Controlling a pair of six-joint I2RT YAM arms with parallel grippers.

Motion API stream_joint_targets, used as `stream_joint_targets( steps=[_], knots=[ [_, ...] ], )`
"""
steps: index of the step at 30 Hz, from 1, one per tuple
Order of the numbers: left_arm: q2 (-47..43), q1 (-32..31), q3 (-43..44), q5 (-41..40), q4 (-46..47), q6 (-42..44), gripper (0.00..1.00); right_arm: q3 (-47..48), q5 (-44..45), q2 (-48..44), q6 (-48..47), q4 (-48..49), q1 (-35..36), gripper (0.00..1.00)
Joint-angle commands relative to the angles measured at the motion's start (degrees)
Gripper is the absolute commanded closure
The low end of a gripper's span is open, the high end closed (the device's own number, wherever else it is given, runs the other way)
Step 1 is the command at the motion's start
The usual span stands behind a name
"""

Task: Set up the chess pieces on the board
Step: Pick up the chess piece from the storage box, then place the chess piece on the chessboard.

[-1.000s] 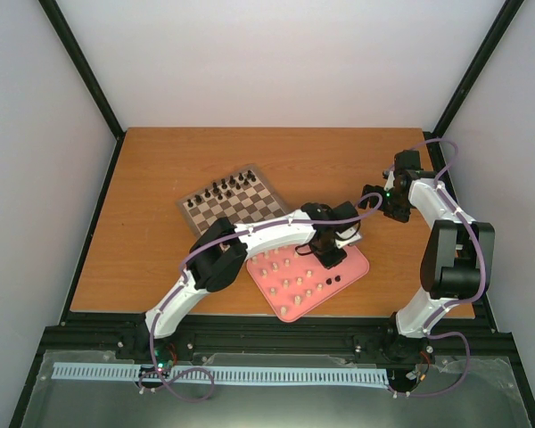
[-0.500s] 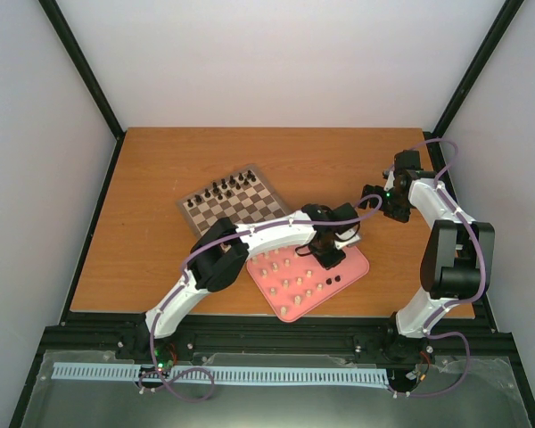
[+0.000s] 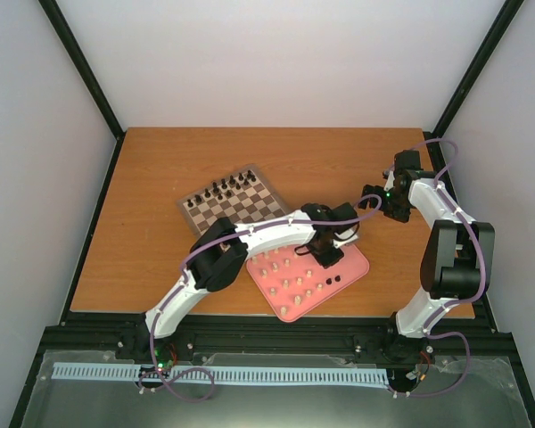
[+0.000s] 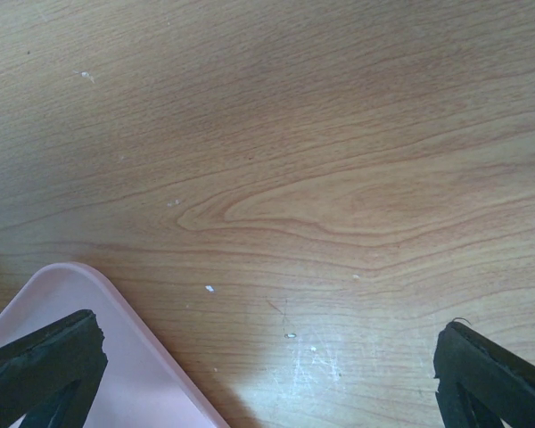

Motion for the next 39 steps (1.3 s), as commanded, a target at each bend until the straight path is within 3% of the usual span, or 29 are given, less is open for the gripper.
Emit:
stream_joint_targets(
  steps=[1, 13, 22, 30, 39],
  knots=[
    [-4.7, 2.3, 3.7, -4.5, -4.8, 1.1, 0.96, 0.0, 0.7, -0.4, -0.4, 0.3, 0.4, 0.0],
    [-21.6, 16.7, 0.1, -9.0, -9.3, 0.5, 0.92, -0.2, -0.5, 0.4, 0.3, 1.0, 0.4, 0.0],
    [-28.8, 32.8, -13.2, -10.3, -7.2, 0.0, 0.92, 0.2, -1.4, 2.0, 0.4, 1.3, 0.4, 0.0],
    [-28.3, 42.7, -21.4, -9.7, -3.2, -1.5, 0.93, 0.9, -1.7, 3.9, 0.3, 1.2, 0.4, 0.0],
    [-24.2, 44.5, -22.0, -8.5, -1.0, -2.2, 0.93, 1.9, -1.4, 5.5, 0.1, 0.9, 0.4, 0.0]
  ],
)
